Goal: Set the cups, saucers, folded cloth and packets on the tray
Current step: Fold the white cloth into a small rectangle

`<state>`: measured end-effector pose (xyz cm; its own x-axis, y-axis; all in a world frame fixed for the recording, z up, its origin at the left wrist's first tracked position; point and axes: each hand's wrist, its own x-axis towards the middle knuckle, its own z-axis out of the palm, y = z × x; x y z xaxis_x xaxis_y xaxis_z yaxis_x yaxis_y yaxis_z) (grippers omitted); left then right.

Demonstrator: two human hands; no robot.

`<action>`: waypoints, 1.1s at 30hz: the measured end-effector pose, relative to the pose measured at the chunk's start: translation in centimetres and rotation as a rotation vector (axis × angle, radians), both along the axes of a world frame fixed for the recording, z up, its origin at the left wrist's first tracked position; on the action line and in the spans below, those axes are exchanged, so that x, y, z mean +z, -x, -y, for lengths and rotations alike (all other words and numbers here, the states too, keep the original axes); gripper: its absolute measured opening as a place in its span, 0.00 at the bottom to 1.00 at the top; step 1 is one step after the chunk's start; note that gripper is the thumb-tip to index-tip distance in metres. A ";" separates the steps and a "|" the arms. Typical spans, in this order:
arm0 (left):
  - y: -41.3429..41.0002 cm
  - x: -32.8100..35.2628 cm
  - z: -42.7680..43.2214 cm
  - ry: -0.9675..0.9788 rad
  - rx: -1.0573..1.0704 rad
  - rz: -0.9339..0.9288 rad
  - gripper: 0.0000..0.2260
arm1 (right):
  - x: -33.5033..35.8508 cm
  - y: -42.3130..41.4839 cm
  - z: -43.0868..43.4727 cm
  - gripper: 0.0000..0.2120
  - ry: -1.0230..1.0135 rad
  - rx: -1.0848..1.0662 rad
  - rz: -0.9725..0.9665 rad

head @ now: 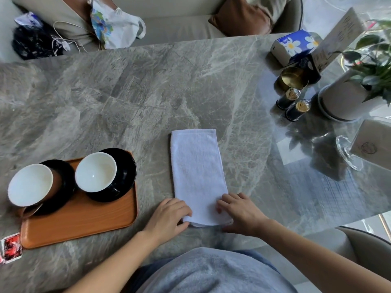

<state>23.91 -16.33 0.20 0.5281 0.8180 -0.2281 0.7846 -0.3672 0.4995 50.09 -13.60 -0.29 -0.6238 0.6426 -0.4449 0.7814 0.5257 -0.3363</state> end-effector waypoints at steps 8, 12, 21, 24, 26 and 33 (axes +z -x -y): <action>0.2 1.6 -2.3 0.119 0.329 0.173 0.02 | -0.3 2.1 0.5 0.13 -0.064 -0.142 -0.021; 0.5 2.9 -2.9 0.127 0.420 0.250 0.04 | 0.7 1.3 -0.7 0.09 -0.008 -0.323 -0.210; 1.4 3.7 -2.7 0.056 0.274 0.256 0.08 | 3.5 0.3 -2.9 0.05 -0.123 -0.500 -0.445; 1.6 3.3 -2.7 0.023 0.373 0.235 0.05 | 3.7 0.4 -3.2 0.05 -0.133 -0.459 -0.463; 1.7 3.0 -2.6 0.088 0.501 0.290 0.05 | 3.6 0.4 -3.2 0.05 -0.110 -0.469 -0.476; 1.0 1.8 -2.5 0.424 0.643 0.477 0.05 | 2.4 0.7 -2.3 0.07 0.114 -0.547 -0.444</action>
<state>22.88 -13.84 2.01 0.1135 0.8851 -0.4513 0.4498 0.3592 0.8177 49.43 -11.28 2.10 -0.3630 0.8798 -0.3069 0.6993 0.0395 -0.7138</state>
